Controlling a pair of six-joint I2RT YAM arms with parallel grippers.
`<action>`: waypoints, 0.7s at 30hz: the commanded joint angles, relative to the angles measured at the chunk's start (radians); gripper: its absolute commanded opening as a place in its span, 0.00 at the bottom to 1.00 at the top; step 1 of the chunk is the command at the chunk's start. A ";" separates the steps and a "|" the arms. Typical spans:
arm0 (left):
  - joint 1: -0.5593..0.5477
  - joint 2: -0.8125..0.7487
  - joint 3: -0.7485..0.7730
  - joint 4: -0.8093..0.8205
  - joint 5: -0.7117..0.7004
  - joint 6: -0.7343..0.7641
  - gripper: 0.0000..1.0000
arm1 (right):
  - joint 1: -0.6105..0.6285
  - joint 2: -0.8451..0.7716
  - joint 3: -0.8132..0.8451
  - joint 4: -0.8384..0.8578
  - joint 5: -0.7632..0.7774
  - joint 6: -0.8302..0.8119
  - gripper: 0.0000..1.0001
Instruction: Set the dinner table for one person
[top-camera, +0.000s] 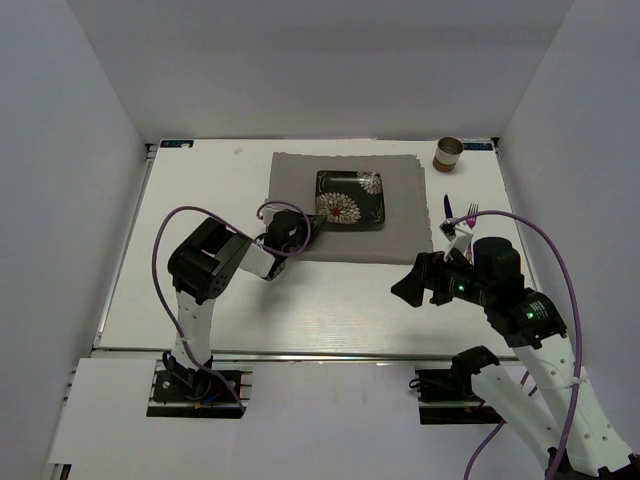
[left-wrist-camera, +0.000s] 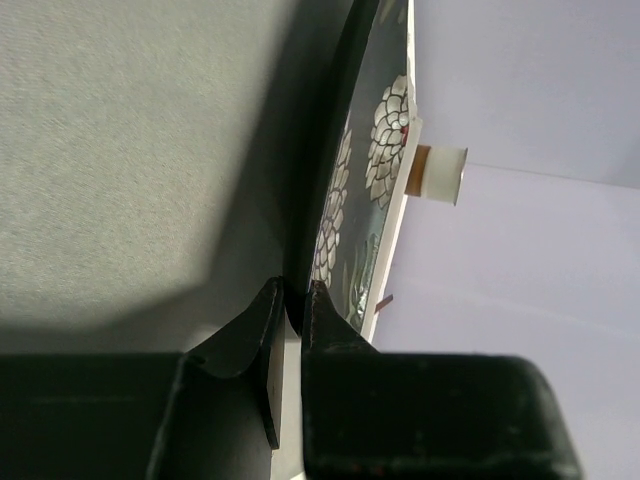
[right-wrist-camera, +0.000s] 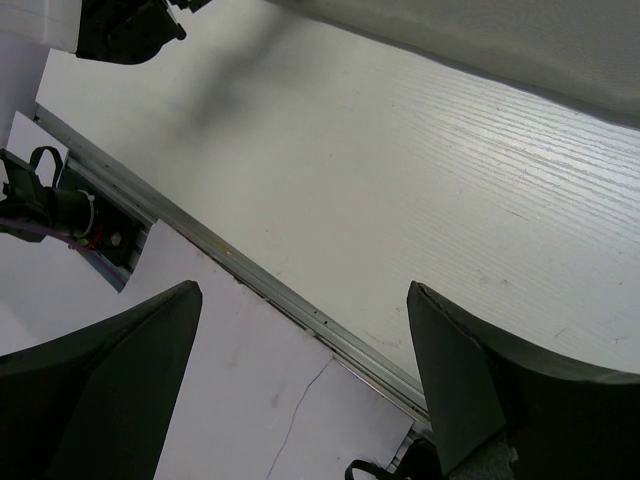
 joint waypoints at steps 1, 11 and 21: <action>-0.004 -0.032 0.038 0.227 0.039 -0.036 0.00 | -0.001 -0.009 0.004 0.022 -0.006 -0.008 0.89; -0.013 -0.023 0.032 0.222 0.039 -0.046 0.00 | -0.001 -0.009 -0.001 0.027 -0.006 -0.008 0.89; -0.013 -0.046 0.033 0.163 0.059 -0.047 0.15 | -0.003 -0.011 -0.007 0.031 -0.010 -0.005 0.89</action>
